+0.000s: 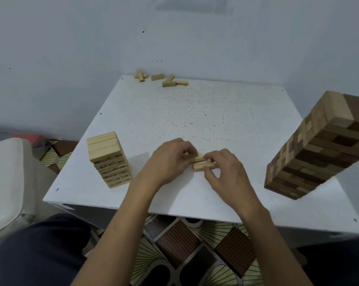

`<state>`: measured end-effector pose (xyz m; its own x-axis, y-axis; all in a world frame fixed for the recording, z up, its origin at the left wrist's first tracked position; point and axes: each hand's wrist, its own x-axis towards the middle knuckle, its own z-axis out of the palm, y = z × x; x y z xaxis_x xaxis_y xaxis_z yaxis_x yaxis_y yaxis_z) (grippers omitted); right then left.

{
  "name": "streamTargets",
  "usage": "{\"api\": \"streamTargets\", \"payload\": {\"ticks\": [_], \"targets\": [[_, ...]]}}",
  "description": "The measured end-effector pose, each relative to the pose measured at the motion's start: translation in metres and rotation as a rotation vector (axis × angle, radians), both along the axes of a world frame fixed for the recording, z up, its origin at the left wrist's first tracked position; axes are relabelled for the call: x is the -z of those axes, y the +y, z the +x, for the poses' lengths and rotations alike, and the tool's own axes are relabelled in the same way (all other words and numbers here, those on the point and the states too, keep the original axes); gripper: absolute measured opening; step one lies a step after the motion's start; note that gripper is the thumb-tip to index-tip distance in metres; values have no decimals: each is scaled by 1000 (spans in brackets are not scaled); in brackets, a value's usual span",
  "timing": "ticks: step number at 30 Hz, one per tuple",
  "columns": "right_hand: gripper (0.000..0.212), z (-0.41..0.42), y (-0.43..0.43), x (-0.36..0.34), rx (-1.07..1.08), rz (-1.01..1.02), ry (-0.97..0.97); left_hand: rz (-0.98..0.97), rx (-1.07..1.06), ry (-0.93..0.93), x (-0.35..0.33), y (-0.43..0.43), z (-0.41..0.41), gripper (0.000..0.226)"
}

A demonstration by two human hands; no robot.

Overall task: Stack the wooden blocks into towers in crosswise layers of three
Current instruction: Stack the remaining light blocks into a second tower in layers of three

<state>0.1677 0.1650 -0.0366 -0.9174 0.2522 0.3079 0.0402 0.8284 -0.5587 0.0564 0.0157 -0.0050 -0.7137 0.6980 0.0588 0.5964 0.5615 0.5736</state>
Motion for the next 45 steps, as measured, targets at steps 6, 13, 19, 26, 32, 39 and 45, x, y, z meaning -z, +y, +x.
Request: {"api": "streamTargets", "payload": {"ticks": [6, 13, 19, 26, 32, 39, 45], "targets": [[22, -3, -1, 6, 15, 22, 20, -31, -63, 93, 5, 1, 0, 22], [29, -8, 2, 6, 52, 131, 14, -19, -97, 133, 12, -3, -2, 26], [24, -15, 0, 6, -9, 81, -26, -127, -54, 130, 16, -4, 0, 47], [18, -12, 0, 6, 3, 100, -1, -57, 14, 91, 16, -1, 0, 41], [16, -10, -2, 5, 68, 147, 26, -56, -36, 85, 18, -2, 4, 39], [20, -7, 7, 6, 44, 147, 13, -38, 23, -14, 16, -8, 11, 41], [37, -2, 16, -3, -46, 97, -143, 19, 24, -41, 13, -6, 5, 51]]}}
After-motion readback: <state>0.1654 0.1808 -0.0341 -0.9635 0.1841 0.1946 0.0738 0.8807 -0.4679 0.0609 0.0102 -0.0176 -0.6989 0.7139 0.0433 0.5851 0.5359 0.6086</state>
